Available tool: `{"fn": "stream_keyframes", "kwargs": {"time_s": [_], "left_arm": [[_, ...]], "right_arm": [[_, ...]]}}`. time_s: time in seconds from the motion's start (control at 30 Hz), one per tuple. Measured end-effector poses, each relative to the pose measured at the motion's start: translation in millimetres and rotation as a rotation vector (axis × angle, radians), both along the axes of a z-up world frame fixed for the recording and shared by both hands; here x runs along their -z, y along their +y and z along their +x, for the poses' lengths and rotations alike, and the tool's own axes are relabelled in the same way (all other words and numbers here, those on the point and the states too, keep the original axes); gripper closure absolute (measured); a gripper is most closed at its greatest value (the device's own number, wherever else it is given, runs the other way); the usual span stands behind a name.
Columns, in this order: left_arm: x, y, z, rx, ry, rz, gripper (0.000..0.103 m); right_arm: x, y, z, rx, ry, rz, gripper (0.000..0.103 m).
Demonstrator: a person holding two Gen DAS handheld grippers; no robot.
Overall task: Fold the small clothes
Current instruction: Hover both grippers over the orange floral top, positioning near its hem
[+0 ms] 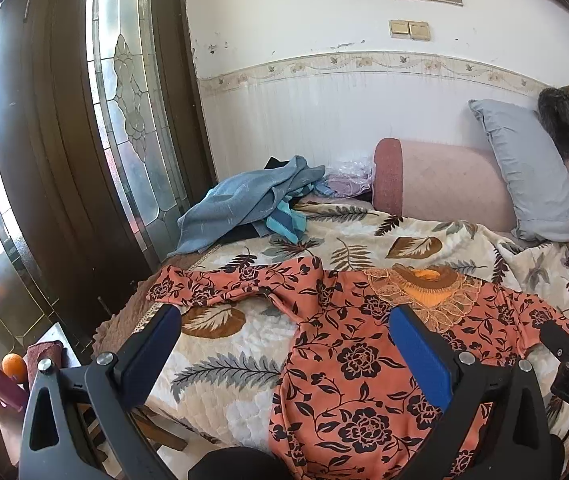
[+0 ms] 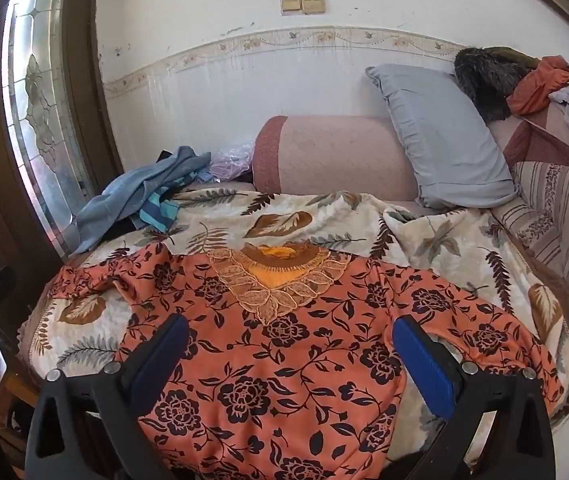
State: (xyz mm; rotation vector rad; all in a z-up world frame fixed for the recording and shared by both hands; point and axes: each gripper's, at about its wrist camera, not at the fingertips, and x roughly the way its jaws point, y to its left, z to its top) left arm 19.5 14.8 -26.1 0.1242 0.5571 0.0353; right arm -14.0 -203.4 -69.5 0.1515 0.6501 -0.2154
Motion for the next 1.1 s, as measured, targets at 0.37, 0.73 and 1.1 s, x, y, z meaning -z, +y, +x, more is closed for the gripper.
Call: {"fn": "stream_keyframes", "kwargs": {"time_s": [0.37, 0.73, 1.1], "left_arm": [[3.1, -14.2, 0.3, 0.026, 0.005, 0.033, 0.0], [5.4, -15.8, -0.3, 0.023, 0.012, 0.046, 0.0], [3.5, -10.0, -0.3, 0.0, 0.001, 0.05, 0.0]], "right_arm": [[0.1, 9.9, 5.5, -0.014, 0.019, -0.046, 0.0], [2.6, 8.4, 4.9, -0.024, 0.024, -0.037, 0.0], [4.2, 9.4, 5.6, -0.027, 0.025, -0.03, 0.0]]}}
